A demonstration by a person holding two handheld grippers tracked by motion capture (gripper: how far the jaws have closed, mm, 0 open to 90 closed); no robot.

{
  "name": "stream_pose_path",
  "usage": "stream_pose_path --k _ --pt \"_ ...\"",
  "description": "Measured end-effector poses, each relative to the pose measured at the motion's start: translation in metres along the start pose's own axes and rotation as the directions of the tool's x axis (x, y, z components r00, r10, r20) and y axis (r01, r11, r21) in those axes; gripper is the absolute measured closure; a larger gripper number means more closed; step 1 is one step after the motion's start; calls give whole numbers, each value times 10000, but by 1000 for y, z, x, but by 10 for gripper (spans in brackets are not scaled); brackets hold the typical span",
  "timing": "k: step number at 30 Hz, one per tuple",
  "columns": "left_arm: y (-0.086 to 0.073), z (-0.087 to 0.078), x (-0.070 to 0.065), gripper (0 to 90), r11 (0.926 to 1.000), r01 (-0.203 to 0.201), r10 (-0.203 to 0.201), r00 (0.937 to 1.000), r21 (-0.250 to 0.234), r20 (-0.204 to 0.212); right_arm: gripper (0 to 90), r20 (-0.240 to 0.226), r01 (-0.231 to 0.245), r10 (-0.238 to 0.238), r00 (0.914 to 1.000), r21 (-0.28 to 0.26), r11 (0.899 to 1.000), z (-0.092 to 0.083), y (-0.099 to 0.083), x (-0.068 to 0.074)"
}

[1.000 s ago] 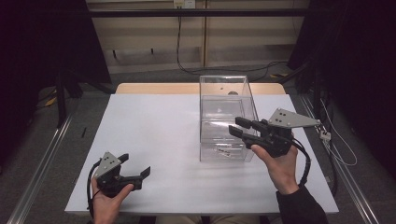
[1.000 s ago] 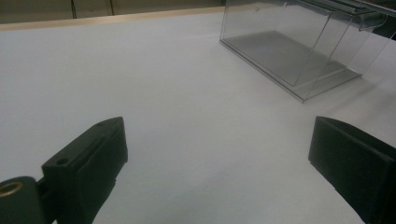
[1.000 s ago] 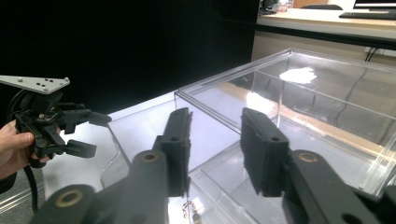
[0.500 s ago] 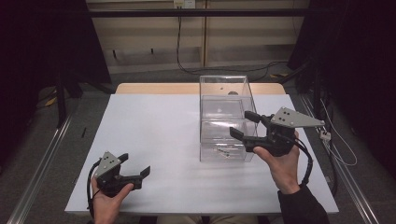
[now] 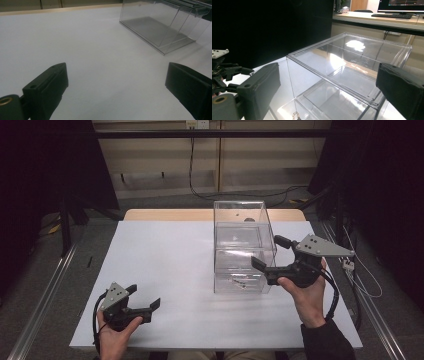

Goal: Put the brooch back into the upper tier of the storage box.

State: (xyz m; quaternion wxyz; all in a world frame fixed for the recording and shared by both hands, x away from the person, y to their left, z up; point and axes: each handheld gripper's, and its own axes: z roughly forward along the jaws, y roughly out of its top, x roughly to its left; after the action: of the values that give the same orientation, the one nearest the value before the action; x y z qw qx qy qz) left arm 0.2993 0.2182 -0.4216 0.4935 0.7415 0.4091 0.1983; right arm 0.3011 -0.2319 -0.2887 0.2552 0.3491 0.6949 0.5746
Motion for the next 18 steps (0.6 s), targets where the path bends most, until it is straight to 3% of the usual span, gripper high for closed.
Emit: stream_pose_path --k 13,18 --pt "0 -3 -1 44 10000 -79 79 10000 -15 -20 35 255 -95 90 9996 171 9998 -10 -4 -5" --pt "-1 -3 0 44 9999 75 -75 10000 -75 -30 45 326 -204 195 9993 276 9994 -15 -6 -8"
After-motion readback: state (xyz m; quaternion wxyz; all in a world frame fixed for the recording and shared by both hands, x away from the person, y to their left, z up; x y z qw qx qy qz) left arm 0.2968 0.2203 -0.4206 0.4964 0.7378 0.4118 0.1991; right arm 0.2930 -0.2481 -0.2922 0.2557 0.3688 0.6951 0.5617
